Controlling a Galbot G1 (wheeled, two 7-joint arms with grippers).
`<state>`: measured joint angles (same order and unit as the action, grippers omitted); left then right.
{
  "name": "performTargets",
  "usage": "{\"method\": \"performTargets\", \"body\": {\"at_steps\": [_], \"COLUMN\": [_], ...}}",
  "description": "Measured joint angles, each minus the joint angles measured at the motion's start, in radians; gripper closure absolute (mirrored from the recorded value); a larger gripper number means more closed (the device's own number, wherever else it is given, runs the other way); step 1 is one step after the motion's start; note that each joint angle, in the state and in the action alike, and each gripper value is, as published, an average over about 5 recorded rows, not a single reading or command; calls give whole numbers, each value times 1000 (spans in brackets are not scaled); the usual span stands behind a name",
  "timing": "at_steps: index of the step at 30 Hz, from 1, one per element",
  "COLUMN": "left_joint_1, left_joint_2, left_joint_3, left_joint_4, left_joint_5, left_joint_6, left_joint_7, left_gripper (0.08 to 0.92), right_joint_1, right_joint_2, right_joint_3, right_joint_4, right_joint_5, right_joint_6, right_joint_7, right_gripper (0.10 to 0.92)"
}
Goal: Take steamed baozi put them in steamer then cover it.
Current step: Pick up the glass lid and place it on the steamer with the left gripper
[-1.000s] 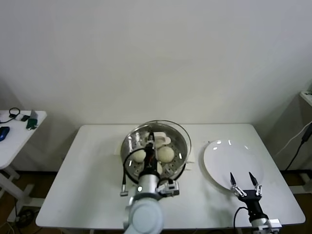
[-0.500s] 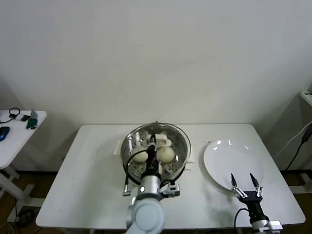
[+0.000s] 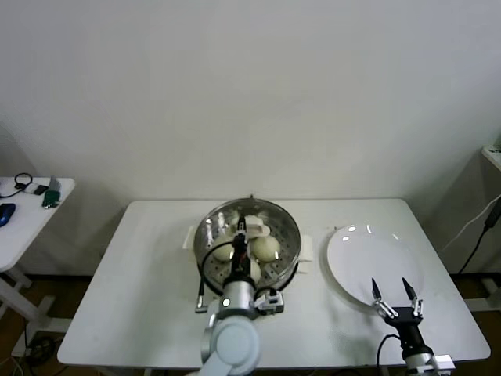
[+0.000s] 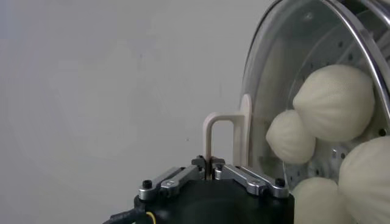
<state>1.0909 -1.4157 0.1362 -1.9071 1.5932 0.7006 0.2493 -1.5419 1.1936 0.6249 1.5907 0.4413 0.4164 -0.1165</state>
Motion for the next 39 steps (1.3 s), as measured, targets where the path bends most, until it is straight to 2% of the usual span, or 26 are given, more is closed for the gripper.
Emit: {"method": "performTargets", "body": {"at_steps": [31,34,39], "left_joint_1": [16,17,15], "left_joint_2": [5,11,22], "left_joint_3": [-22,-19,-12], "left_joint_4": [39,32,15], "left_joint_5": [-11,-25,-60], "left_joint_6": [-16,-9,1], "left_joint_7": [-57,-56,-53], "left_gripper": [865,827,688], "right_joint_1": [-17,-19,-19], "right_joint_2": [1,-2,-4], "right_joint_3": [-1,-2,-3], "right_joint_4": [19,22,25], "right_joint_5": [-2,0,0], "right_joint_6": [14,11,5], "right_joint_7": [-17,-22,-27], "right_gripper": [203,203,203]}}
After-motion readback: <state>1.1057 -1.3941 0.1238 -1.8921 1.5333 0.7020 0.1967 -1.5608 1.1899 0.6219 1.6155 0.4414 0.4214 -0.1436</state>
